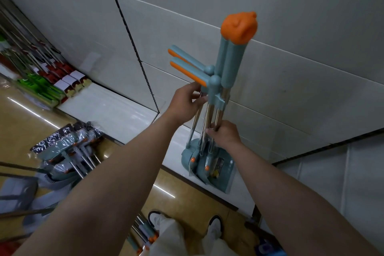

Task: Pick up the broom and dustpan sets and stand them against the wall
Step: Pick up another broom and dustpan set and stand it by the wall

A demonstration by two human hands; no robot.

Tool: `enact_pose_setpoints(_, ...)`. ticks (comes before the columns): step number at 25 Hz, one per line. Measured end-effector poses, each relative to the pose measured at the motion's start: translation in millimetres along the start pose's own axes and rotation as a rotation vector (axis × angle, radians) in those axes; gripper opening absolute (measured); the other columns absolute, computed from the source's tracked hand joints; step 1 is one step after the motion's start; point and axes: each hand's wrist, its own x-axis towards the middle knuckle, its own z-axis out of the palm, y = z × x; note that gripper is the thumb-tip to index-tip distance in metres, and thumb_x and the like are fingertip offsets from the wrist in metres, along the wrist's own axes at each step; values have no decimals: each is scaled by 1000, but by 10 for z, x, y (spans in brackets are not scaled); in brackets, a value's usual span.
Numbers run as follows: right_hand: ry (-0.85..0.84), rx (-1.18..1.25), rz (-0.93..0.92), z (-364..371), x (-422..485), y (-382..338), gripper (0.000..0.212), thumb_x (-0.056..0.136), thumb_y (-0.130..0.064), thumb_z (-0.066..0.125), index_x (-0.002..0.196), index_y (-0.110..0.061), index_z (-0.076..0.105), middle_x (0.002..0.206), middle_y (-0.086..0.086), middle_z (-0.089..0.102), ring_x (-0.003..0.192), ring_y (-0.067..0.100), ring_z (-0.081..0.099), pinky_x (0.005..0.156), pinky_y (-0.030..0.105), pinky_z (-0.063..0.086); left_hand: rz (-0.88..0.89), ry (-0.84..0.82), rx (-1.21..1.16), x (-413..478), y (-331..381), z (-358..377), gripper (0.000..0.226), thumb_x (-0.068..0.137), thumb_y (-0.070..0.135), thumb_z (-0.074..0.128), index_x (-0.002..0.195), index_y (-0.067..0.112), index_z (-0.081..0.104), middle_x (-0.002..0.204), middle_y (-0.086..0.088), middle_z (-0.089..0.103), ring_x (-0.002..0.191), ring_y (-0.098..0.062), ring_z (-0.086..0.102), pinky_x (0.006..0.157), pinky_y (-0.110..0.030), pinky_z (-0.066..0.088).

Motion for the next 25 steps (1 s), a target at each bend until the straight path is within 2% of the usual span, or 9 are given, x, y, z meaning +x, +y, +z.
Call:
enact_pose_setpoints(2,17,-11,-25,22,20,-90,24,89,-34,72,102,-16,78,101,8,76,96,26,70,81,25,49,69,65,65,-41,-5,34,25,91,-3,64,115,1,67,107,-14,71,97,-23,67,86,-9,49)
enact_pose_setpoints(7,15,11,-11,23,66,10,17,88,-34,73,97,-21,78,97,5,77,91,23,70,80,23,47,88,167,89,-6,-48,21,19,92,3,65,111,3,68,101,-11,71,92,-19,65,82,-4,47)
enact_pose_setpoints(10,-33,85,20,0,100,145,11,85,-35,75,92,-27,77,94,0,77,88,18,72,89,38,58,25,217,47,13,-80,-37,18,94,7,66,112,7,68,102,-8,71,91,-14,63,80,0,44)
enact_pose_setpoints(12,-30,82,19,-7,146,149,9,85,-37,75,89,-29,76,94,-1,76,88,19,72,89,39,58,5,193,55,51,-79,-48,19,94,9,66,114,8,67,105,-7,71,92,-12,62,79,1,43)
enact_pose_setpoints(15,-7,40,12,21,181,53,20,86,-43,72,96,-26,78,98,-2,77,93,19,70,85,29,53,1,117,78,101,-34,-46,20,94,11,67,114,9,67,106,-5,70,93,-11,63,81,-2,46)
enact_pose_setpoints(19,6,-1,-1,100,145,79,33,88,-52,66,101,-23,74,103,0,75,98,23,69,88,35,54,-54,106,48,55,-15,-55,22,96,15,66,117,14,65,108,5,66,91,-2,60,78,2,43)
enact_pose_setpoints(20,10,-1,15,121,120,127,35,89,-53,65,104,-22,72,106,1,74,101,24,68,88,35,54,-61,108,33,40,-24,-48,22,96,16,66,118,15,65,110,4,66,94,-5,61,81,-1,44)
enact_pose_setpoints(22,-1,-59,74,178,67,221,40,93,-57,55,106,-22,70,109,4,72,105,28,66,81,33,50,-79,109,10,16,-76,-57,29,95,16,66,124,15,63,119,1,65,105,-12,62,90,-16,52)
enact_pose_setpoints(25,-88,-90,236,300,14,261,60,100,-61,36,108,-12,69,105,11,67,100,30,63,73,31,41,-118,98,9,-30,-147,-99,39,92,15,68,131,16,60,125,-1,62,113,-11,58,95,-30,54)
